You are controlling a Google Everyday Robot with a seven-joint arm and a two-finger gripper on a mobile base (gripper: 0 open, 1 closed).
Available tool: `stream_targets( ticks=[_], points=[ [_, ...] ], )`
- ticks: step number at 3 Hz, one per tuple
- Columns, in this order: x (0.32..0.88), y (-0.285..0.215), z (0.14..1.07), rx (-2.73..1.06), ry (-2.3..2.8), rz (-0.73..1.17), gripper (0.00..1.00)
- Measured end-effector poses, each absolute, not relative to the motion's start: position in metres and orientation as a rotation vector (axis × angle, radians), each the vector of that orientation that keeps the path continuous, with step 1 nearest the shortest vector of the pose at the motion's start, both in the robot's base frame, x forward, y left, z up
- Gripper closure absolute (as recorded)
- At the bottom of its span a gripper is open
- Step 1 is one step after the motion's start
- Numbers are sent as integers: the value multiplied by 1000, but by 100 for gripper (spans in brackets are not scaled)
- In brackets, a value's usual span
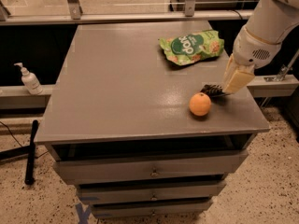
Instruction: Move rxbar chocolate near orange
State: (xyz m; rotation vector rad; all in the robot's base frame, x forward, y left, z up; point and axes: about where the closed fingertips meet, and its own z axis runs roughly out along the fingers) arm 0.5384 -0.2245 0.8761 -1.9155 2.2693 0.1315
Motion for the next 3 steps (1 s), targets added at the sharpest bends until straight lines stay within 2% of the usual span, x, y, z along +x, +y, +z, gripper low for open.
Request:
stream_targets(
  ticks=[1, 2, 3],
  points=[
    [534, -221, 873, -1930, 2266, 147, 12],
    [531, -219, 872, -1938, 2263, 156, 0],
    [534, -222, 879, -1904, 2260, 133, 0]
  ],
)
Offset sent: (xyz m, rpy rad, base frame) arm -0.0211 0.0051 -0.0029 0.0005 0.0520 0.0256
